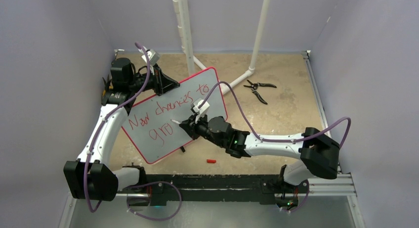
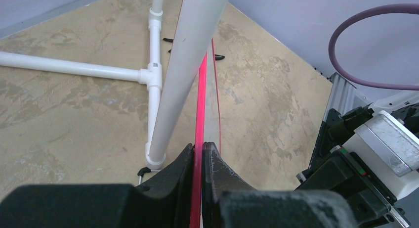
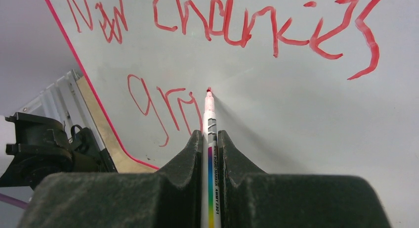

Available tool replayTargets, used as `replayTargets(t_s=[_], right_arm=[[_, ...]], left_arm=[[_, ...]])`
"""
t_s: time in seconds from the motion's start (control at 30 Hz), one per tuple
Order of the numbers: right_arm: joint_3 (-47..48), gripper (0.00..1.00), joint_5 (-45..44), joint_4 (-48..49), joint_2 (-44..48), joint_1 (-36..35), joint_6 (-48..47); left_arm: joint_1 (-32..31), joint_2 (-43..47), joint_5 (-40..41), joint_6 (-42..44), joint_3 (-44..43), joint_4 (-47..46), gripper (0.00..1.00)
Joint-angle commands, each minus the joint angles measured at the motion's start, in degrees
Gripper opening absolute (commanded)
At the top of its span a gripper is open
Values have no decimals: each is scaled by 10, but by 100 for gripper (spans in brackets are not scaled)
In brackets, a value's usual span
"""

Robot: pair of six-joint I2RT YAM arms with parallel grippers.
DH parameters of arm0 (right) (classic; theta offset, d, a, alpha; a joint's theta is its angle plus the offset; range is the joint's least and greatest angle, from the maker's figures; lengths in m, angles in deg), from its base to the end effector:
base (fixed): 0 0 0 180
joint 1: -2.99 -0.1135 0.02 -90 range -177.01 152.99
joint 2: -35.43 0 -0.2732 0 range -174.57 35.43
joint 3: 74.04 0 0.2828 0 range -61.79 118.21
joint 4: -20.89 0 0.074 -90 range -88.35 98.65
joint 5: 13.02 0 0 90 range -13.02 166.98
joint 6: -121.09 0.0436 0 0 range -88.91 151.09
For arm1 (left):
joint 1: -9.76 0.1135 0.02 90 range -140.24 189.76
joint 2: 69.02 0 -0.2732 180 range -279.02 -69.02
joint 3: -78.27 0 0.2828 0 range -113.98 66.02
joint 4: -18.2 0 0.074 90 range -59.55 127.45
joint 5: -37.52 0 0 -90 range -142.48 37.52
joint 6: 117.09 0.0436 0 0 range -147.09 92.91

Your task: Write a sentence on the whiteboard

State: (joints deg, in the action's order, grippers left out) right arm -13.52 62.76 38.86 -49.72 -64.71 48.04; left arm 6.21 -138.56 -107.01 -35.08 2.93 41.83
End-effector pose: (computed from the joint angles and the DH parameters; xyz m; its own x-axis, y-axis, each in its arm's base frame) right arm 0.1501 0.3378 0.2544 -0.2766 0.0704 -0.9584 -0.7565 0.5991 0.2623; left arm 0.2976 -0.0540 0.3676 -0.4152 -0.0551 -0.9081 0.7594 0.5286 -0.3793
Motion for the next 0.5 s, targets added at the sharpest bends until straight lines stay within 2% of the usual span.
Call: replayTargets(t_s=[0.0, 0.3, 0.47], right_arm=[[-7, 0, -28, -6, 3, 9, 3], [-68, 0, -21, -27, 15, 9, 55], [-63, 0, -37, -31, 25, 9, 45]], left_arm=[[14, -12, 50, 10, 6, -15, 0], [14, -11, 48, 10, 6, -16, 0], [14, -11, 48, 9, 6, -17, 0]])
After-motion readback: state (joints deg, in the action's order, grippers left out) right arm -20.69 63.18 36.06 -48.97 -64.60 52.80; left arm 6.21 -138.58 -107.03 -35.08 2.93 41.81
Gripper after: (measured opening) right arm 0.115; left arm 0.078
